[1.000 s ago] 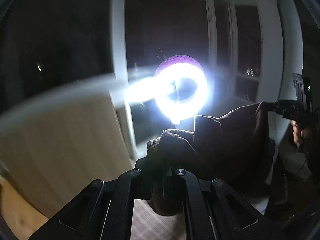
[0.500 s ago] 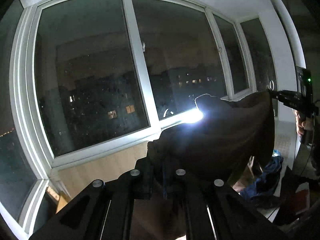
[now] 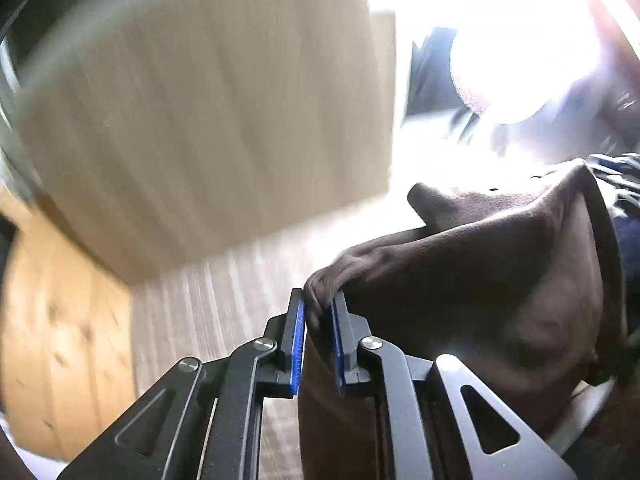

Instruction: Fold clothes

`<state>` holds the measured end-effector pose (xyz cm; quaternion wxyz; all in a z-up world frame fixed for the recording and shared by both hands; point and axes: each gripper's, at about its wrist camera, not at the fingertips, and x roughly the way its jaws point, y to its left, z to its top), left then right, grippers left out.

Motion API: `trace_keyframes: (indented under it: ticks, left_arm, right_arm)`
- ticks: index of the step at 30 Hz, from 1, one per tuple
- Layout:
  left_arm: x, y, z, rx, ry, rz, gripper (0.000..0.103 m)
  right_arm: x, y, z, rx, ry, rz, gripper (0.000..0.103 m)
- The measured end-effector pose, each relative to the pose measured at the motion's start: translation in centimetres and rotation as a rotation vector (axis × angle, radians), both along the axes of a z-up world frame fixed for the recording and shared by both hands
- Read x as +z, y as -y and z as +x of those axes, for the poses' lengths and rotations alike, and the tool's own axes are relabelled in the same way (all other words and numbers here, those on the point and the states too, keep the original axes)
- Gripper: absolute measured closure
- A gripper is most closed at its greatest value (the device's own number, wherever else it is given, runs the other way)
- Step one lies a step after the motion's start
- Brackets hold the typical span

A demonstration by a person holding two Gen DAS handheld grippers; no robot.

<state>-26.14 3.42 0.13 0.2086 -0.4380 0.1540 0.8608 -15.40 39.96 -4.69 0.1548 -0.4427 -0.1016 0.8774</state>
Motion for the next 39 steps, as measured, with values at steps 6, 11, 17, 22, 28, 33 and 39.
trace_keyframes:
  ticks: [6, 11, 17, 22, 28, 33, 39]
  left_arm:
    - [-9.8, 1.4, -1.5, 0.042, 0.162, -0.015, 0.09]
    - [-15.1, 1.5, -2.8, 0.059, 0.238, -0.028, 0.078]
    - [-16.6, -0.1, -4.3, 0.046, 0.229, -0.041, 0.07]
    - [-17.9, -1.5, -5.6, 0.036, 0.222, -0.052, 0.097]
    - [-15.9, -0.9, -4.9, 0.028, 0.184, 0.021, 0.099]
    - [-13.2, 1.0, -0.7, -0.072, 0.216, 0.094, 0.099]
    - [-12.8, -1.4, 0.7, -0.166, 0.224, 0.046, 0.087]
  right_arm:
    - [-11.1, -5.2, 3.3, -0.11, 0.157, -0.265, 0.069]
    - [-12.3, -7.2, 2.9, -0.117, 0.173, -0.444, 0.058]
    - [-16.3, -3.8, -2.1, -0.009, 0.268, -0.458, 0.05]
    - [-18.9, -2.6, -4.1, 0.019, 0.315, -0.418, 0.071]
    - [-15.1, -1.7, -2.2, 0.1, 0.195, -0.357, 0.101]
    - [-9.2, -4.8, 0.8, -0.005, 0.059, -0.283, 0.1]
    - [-12.3, -3.8, 1.2, 0.014, 0.345, -0.091, 0.084]
